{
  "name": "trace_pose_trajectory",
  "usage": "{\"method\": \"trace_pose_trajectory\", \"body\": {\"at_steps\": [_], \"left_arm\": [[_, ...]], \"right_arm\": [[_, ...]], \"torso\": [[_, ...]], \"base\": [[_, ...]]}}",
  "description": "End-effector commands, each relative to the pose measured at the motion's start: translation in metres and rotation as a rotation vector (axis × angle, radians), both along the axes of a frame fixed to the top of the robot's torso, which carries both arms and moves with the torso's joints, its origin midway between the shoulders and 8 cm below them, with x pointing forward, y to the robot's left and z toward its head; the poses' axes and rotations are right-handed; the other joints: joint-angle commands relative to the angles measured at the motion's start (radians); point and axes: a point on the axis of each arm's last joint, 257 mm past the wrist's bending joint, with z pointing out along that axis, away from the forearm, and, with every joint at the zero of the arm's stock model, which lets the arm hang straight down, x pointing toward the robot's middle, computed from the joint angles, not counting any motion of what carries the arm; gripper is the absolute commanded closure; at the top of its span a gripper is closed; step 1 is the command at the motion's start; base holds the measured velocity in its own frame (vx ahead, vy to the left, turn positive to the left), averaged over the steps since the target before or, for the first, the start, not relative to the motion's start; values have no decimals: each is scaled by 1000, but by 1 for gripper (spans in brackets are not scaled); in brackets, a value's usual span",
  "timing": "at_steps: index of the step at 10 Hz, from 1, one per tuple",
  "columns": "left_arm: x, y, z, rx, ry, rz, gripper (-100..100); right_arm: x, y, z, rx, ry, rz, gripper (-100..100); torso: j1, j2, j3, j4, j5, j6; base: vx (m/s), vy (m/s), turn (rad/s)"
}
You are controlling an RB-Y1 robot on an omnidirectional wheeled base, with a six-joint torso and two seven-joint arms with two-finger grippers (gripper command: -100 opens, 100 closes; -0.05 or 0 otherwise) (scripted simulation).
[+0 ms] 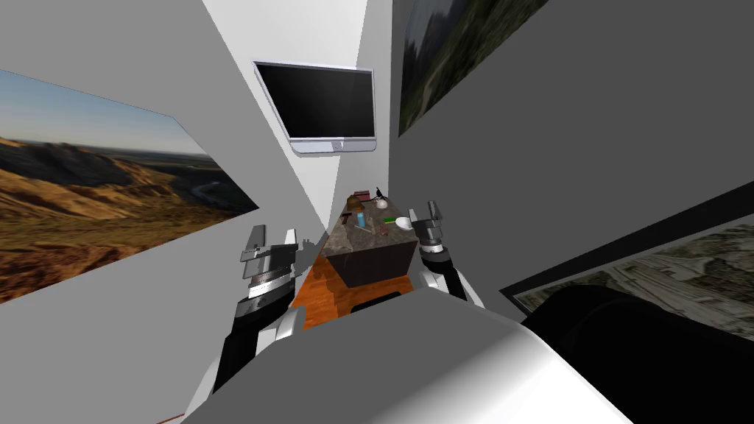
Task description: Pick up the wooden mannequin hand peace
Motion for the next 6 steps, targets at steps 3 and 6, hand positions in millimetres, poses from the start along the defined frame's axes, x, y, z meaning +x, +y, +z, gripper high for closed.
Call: {"method": "trace_pose_trajectory", "body": {"at_steps": [3,6], "left_arm": [[0,0,0,0,0,0,0],[0,0,0,0,0,0,0]], "right_arm": [[21,13,-27,-132,89,-28,-100],[46,18,-61,-257,189,-85,-100]], "torso": [[5,0,0,0,1,0],[8,-1,-1,0,2,0]], "base": [[-10,76,-13],[8,122,-25]]}}
